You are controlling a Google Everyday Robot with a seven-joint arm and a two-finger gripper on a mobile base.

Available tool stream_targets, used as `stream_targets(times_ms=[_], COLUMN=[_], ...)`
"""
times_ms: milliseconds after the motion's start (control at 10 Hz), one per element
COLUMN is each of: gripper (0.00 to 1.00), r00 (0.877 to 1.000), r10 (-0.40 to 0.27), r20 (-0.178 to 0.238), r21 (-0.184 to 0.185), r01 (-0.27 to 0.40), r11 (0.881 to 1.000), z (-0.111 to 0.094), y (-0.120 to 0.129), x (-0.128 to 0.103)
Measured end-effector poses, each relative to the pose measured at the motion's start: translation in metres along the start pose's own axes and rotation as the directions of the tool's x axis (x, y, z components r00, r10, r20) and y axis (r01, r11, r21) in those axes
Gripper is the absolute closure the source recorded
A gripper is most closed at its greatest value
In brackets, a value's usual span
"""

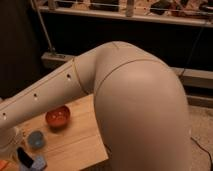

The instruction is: Place the eraser on the white sponge

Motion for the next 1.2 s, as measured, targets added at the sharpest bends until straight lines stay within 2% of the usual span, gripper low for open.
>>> stream_targets(times_ms=[400,800,1200], gripper=[0.80,0.80,0.80], r00=[1.000,0.999,0.997], r10=[-0.017,-0.044,-0.059], r20=[0.024,-0.011,-0.040], r21=[-0.011,0.015,0.036], r01=[0.018,0.044,0.060], r11=[1.000,0.999,0.998], z=[0.012,0.029,0.037], y=[-0.006,-0.015,-0.019], x=[-0.015,-0.010,-0.004])
